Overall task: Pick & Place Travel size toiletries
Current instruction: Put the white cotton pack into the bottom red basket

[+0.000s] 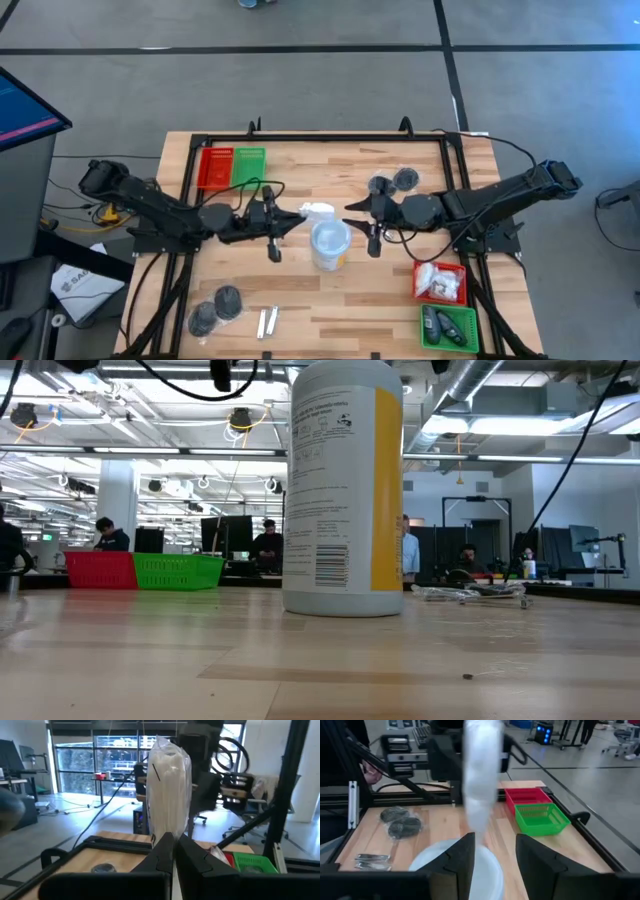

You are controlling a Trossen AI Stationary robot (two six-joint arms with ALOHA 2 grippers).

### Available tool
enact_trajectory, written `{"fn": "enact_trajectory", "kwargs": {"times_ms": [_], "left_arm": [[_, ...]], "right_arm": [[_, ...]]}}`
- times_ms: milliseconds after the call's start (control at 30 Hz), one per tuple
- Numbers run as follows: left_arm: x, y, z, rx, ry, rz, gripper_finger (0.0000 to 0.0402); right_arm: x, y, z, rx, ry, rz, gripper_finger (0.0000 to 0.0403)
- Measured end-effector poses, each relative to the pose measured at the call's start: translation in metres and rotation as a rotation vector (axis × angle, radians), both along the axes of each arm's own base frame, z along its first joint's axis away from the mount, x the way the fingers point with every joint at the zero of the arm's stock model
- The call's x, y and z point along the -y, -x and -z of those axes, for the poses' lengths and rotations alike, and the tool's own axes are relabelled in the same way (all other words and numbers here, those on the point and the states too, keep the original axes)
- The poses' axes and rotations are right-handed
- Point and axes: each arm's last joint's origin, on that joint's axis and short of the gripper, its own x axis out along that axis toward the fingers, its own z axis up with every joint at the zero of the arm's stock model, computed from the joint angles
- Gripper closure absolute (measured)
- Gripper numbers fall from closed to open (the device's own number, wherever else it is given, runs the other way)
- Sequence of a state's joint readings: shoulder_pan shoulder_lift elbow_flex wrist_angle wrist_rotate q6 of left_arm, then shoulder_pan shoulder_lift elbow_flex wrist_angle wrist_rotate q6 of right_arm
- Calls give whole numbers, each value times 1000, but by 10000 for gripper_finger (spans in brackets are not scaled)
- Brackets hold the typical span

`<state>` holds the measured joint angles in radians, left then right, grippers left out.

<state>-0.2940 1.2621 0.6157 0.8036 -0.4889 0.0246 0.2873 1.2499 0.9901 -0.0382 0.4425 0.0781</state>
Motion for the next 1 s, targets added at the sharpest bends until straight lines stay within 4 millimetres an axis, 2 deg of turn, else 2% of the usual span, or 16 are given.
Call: {"fn": "enact_trajectory", "kwargs": {"times_ms": [167, 500, 767, 900, 1000], "left_arm": [[-5, -9, -3, 1, 0, -28, 401], [-5, -10, -7, 28, 2, 8, 401], [-6, -22, -1, 38, -3, 21, 401], [-7, -32, -3, 45, -3, 9, 401], [-6, -39, -2, 30, -29, 10, 401]], "right_arm": [[-2, 0, -1, 8, 7, -12, 265], [1, -1, -4, 34, 37, -9, 266], [4, -3, -9, 84, 33, 1, 263], [3, -3, -9, 85, 33, 1, 276], [3, -3, -9, 78, 35, 0, 303]]}}
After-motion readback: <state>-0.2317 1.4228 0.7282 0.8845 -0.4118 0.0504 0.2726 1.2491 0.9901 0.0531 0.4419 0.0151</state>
